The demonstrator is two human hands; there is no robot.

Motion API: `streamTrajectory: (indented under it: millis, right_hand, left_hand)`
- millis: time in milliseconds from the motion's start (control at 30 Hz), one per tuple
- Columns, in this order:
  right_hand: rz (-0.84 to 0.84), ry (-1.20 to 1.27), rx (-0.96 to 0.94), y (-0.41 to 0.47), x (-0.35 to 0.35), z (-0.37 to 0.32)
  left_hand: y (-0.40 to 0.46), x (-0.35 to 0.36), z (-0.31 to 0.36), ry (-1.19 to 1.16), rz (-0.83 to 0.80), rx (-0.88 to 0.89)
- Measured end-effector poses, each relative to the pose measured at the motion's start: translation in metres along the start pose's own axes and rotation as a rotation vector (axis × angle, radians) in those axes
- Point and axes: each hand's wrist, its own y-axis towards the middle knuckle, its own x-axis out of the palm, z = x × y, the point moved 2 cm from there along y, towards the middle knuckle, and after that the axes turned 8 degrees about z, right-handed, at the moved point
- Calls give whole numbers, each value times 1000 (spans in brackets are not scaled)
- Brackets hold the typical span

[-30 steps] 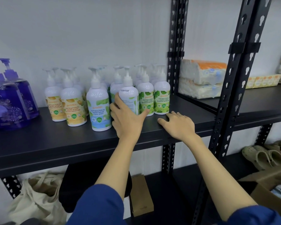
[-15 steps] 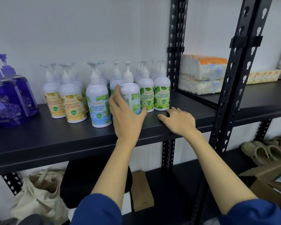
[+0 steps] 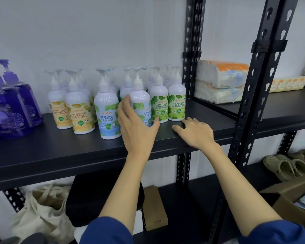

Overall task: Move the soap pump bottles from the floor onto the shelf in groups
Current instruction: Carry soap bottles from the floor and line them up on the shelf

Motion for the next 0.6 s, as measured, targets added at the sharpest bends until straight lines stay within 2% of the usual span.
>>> streamTrajectory:
  millis: [67, 133, 333, 400, 600]
  right_hand:
    - [2, 4, 2, 0, 0, 0]
    - [1, 4, 2, 0, 0, 0]
    - [-1, 0, 2, 0, 1, 1]
    - [2, 4, 6, -1, 0, 0]
    - [8, 9, 7, -2, -3, -1]
  left_hand:
    - [-2, 2, 1, 138, 23, 27]
    - [-3, 3, 1, 167, 43, 30]
    - [-2, -2, -6, -124, -3, -60]
    - [-1, -2, -9, -158, -2, -71]
    - [-4, -4, -4, 15, 40, 70]
